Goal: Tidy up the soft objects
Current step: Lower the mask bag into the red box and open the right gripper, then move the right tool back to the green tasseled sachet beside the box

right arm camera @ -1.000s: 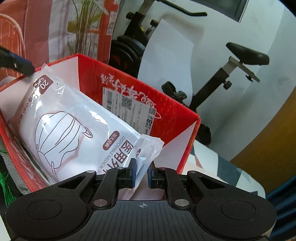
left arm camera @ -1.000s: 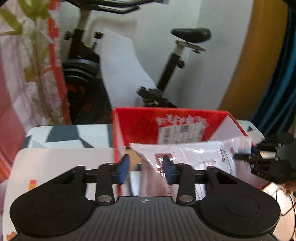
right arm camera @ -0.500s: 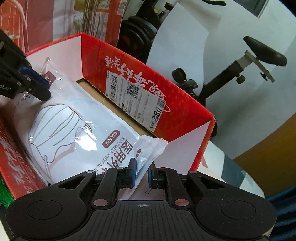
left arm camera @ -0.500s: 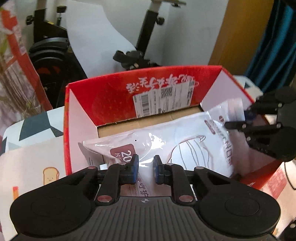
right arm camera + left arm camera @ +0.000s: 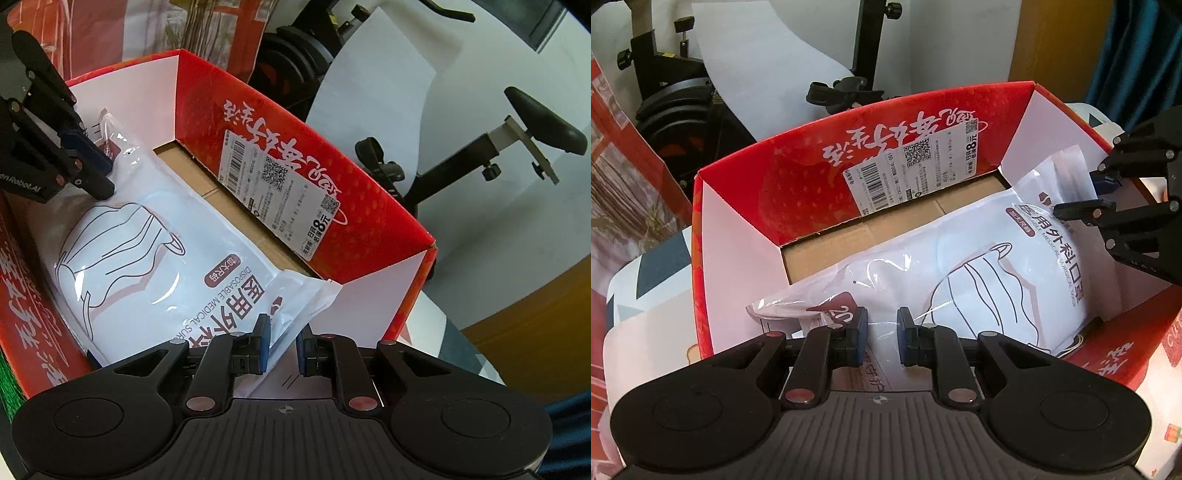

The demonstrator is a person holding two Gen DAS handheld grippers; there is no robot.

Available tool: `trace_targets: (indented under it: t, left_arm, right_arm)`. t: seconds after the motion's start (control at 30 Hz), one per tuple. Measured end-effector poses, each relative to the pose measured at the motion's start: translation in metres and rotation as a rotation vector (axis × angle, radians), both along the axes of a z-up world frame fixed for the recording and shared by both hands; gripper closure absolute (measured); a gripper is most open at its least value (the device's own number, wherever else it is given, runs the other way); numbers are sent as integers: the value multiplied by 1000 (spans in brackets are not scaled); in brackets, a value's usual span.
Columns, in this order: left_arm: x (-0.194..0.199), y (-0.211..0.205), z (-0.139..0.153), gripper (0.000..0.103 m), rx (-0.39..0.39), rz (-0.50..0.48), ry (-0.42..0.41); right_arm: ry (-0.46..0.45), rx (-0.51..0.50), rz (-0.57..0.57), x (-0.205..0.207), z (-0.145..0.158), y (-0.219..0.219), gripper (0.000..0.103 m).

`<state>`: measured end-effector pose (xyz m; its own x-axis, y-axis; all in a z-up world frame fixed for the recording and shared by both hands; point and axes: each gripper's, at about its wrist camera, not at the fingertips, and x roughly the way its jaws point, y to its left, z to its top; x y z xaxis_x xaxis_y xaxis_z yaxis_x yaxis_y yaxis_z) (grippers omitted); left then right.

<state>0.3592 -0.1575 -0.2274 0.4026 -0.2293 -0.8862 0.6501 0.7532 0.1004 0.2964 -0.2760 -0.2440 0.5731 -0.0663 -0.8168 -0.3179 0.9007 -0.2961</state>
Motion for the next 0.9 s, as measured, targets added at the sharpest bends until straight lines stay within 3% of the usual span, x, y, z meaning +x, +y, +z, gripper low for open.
trace_targets:
  t: [0.13, 0.33, 0.4, 0.53, 0.67, 0.8, 0.9]
  left_arm:
    - [-2, -3, -4, 85, -2, 12, -16]
    - [-5, 0, -2, 85, -26, 47, -34]
    - [-5, 3, 3, 84, -54, 75, -44]
    - [-16, 21, 23, 84, -194, 149, -73]
    - [-52, 42, 51, 84, -253, 125, -188]
    - [-97, 82, 69, 84, -310, 165, -296]
    - [-126, 113, 66, 84, -343, 217, -303]
  right_arm:
    - [-10, 4, -33, -1, 2, 1, 89]
    - [-126, 29, -82, -18, 27, 1, 70]
    - [-175, 105, -99, -28, 41, -2, 70]
    - [-258, 254, -131, -49, 60, -5, 65]
    - [-332, 361, -155, -73, 67, -2, 62]
    - [-364, 467, -182, -96, 63, 5, 63]
    - [-380, 515, -179, -114, 58, 17, 63]
